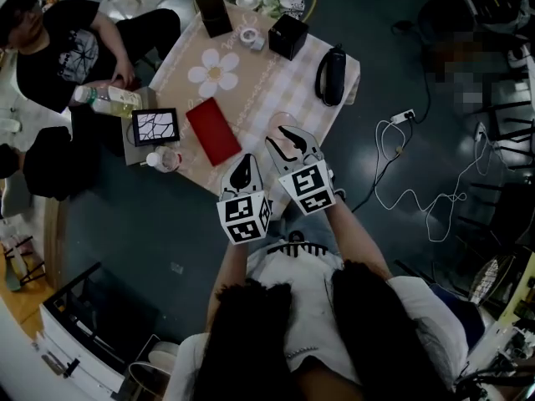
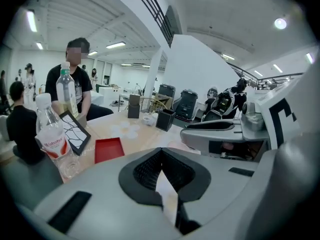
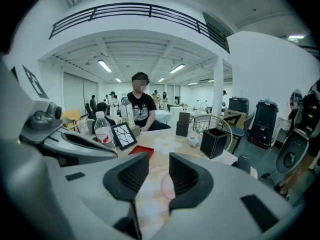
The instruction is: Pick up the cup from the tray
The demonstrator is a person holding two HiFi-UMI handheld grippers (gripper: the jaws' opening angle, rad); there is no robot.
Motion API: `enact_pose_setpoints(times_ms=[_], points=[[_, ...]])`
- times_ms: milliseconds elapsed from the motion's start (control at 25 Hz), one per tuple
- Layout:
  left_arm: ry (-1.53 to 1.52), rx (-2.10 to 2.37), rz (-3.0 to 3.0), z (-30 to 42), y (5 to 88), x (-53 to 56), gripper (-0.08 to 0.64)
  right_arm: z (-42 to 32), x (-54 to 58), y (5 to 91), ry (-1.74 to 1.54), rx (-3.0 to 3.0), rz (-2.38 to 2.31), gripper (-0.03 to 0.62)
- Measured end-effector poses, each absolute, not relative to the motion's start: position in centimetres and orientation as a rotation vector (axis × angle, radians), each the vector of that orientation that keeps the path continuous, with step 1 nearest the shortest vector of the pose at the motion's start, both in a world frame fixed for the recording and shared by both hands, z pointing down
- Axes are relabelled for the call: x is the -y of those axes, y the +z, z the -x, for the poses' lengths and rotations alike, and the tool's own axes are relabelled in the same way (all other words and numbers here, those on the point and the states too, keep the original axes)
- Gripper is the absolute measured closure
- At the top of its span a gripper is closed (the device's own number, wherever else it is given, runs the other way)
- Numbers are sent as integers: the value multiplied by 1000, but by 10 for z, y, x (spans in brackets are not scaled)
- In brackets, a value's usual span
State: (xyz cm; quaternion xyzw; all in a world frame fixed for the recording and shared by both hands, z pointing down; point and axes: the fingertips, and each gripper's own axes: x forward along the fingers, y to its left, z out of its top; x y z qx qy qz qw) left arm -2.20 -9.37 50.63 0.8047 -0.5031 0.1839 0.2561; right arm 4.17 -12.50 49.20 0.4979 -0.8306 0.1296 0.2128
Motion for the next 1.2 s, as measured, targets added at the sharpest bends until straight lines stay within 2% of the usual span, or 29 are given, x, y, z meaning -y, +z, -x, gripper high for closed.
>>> enact_pose_setpoints(times_ms=[80,120,160,560,1200], points=[[476,1369,-2194,24,501,92,554,-38,120,488,346,2292,-1389,510],[467,1373,-2196,26,498,91,554,-37,117,486,341,2286,-1387,565],[459,1377,-2198,28,497,91,554,-35,114,485,340,2282,-1381,582],[425,1387,-2232,40,485,80,554,-39,98,470,263,2157,-1523,586],[408,1399,-2273,48,474,72,554,-29,78,468,344,2194,-1551,586]])
